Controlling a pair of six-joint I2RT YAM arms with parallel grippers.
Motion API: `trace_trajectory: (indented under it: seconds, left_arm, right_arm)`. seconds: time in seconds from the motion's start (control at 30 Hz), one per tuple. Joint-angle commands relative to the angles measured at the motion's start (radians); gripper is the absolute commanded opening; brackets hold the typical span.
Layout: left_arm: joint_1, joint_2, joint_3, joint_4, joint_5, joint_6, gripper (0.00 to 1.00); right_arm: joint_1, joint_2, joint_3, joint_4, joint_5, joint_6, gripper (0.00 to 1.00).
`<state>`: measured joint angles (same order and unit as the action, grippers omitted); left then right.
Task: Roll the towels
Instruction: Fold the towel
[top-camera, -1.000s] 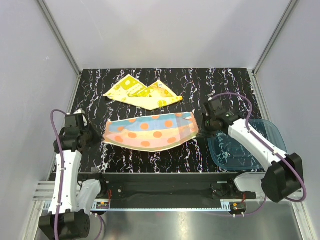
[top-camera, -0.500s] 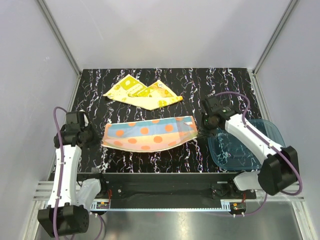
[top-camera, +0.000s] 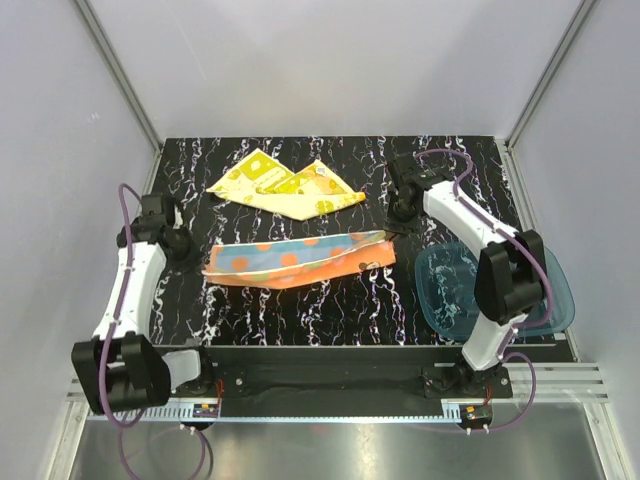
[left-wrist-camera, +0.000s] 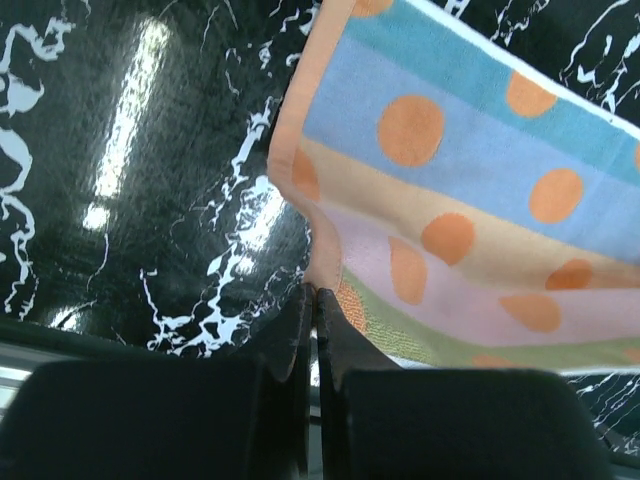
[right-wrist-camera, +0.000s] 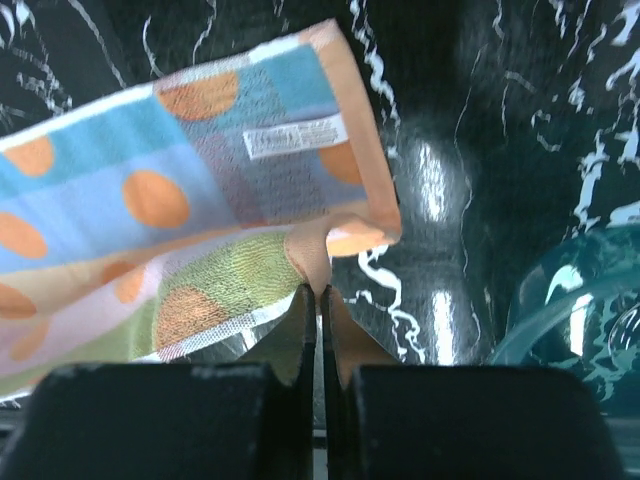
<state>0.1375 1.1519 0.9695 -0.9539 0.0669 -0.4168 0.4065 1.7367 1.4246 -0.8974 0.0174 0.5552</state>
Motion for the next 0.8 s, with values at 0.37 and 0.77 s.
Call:
trace_trajectory:
  seconds: [0.37, 0.77]
  left_arm:
    - [0.005, 0.334, 0.15, 0.121, -0.032, 0.007, 0.0]
    - [0.002, 0.511, 0.238, 0.132, -0.047, 0.0, 0.15]
  right_arm:
    - [-0.058, 0.247, 0.226, -0.018, -0.045, -0.083, 0.0]
    - [-0.107, 0.38, 0.354, -0.051, -0.118, -0.095, 0.1]
